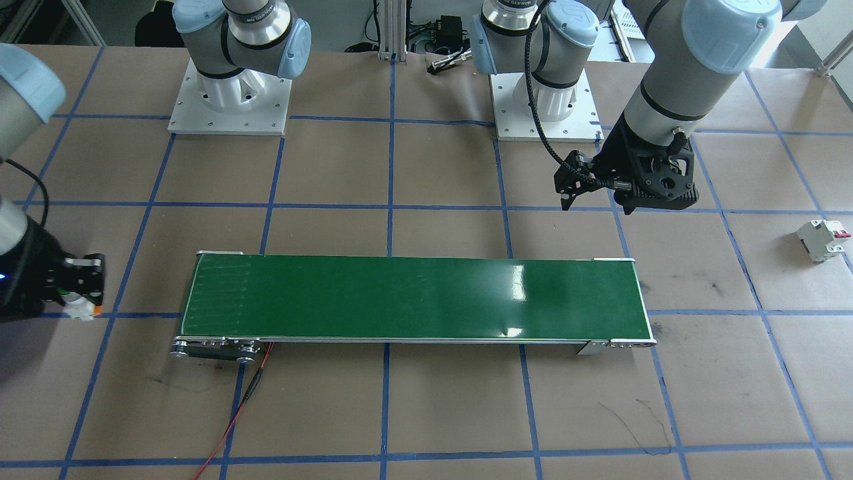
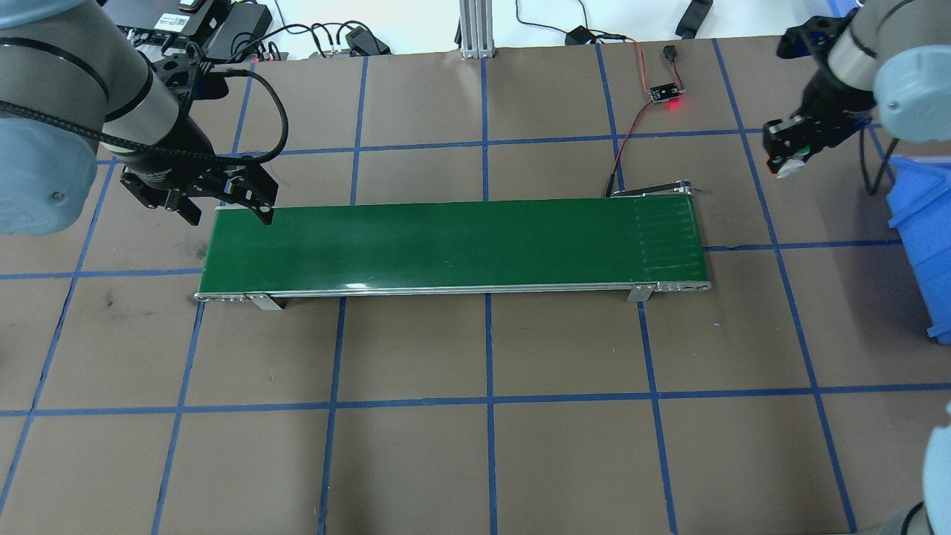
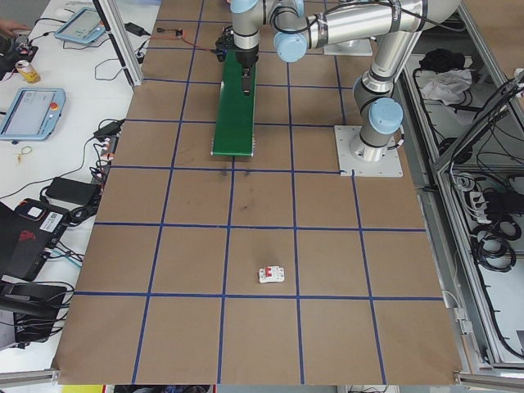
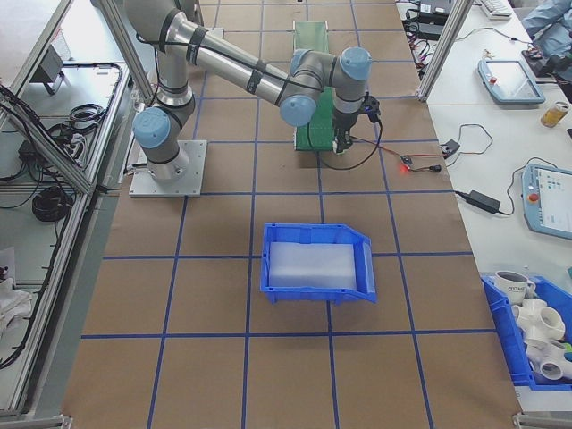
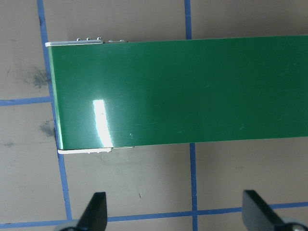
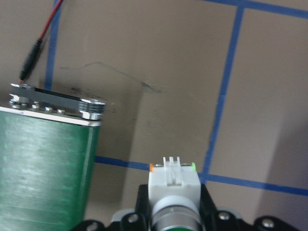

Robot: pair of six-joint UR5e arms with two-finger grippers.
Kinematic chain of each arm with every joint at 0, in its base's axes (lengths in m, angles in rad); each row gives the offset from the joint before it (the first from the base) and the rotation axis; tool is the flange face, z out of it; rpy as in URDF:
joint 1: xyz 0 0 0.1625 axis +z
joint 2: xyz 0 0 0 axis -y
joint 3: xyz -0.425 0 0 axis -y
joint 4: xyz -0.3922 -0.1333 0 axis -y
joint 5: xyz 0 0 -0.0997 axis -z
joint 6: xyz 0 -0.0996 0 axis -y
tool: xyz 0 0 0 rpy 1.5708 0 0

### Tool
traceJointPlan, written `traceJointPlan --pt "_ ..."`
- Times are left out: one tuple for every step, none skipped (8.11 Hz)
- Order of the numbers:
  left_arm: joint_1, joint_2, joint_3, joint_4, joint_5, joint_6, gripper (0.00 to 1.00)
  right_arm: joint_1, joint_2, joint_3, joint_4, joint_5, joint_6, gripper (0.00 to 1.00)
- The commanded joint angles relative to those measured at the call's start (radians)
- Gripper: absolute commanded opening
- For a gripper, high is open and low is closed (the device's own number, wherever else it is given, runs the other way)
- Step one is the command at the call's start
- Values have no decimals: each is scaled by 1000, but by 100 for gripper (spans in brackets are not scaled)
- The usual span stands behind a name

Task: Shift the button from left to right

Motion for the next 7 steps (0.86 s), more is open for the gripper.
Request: traceJointPlan --pt "-1 2 0 1 1 -2 100 -206 0 -35 -1 -23 -414 0" --pt "-1 -3 0 1 1 -4 100 -281 -2 -41 -2 -49 -552 0" --pt "-1 3 0 1 5 -2 100 -363 3 -53 -8 -45 -682 0" --pt "-2 11 2 -8 7 -4 100 -434 13 -62 -16 -45 -814 0" --pt "2 10 3 -5 5 0 100 -492 27 -62 -62 -40 -929 0" --pt "3 11 3 -5 5 0 100 -520 73 -61 -123 -33 -1046 0" --pt "1 11 3 -4 -4 -2 100 -522 137 -59 -164 -31 -1194 0"
